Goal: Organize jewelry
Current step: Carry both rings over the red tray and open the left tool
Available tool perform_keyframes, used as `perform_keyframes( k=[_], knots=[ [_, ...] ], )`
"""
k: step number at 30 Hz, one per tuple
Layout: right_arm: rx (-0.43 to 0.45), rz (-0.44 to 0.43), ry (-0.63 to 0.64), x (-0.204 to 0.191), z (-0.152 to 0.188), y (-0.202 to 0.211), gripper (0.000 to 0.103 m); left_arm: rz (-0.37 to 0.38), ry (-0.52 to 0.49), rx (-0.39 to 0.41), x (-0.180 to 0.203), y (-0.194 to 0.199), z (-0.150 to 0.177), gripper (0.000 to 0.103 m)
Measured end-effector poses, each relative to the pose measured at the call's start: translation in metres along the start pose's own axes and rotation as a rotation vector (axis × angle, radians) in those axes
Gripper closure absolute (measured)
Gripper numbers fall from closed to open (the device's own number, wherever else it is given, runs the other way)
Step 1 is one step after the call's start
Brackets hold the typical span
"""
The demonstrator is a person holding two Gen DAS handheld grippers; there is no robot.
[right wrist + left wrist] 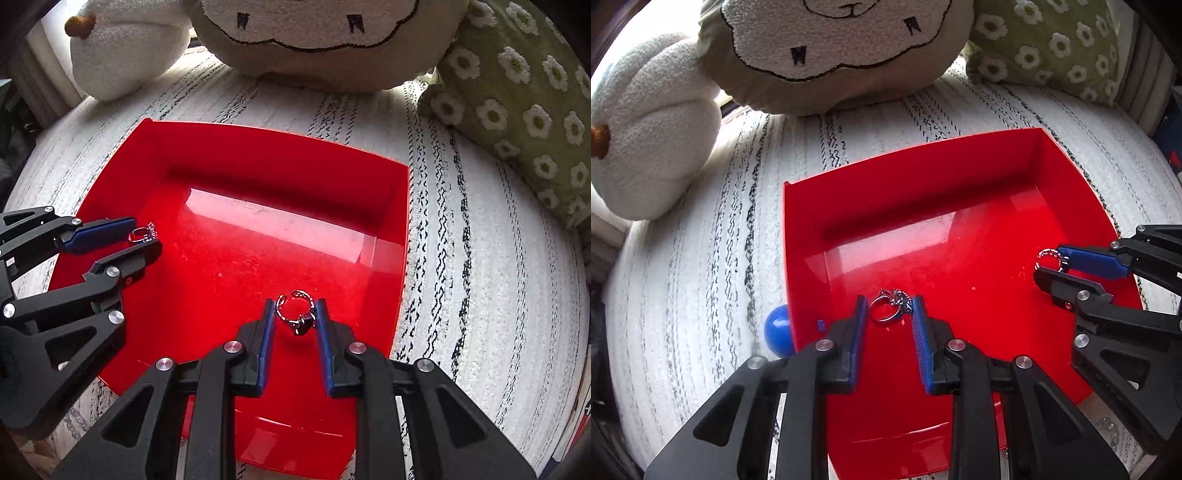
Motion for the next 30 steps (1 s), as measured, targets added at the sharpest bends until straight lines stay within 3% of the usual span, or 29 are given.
perform_keyframes(
  k=[13,30],
  knots=[
    [-0.002,-0.002,0.007,0.001,0.0,0.0,0.082,-0.044,-0.007,0.01,0.001,-0.003,-0.004,0.079],
    [-0.007,0.018,0.012,-0.002,0.001,-0.001,0.081,-0.039,0.008,0.056,-0.007,0.015,-0.006,0.079]
  ],
)
Point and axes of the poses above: each gripper's, at about its wrist camera, not at the fingertips, and y roughly against the way its jaws point, x to its right, z to its underside, the point moved 3 cm from there along -y, roughly the way its jaws point, and after that the axes turned 1 degree about y, right-handed, at the moved point
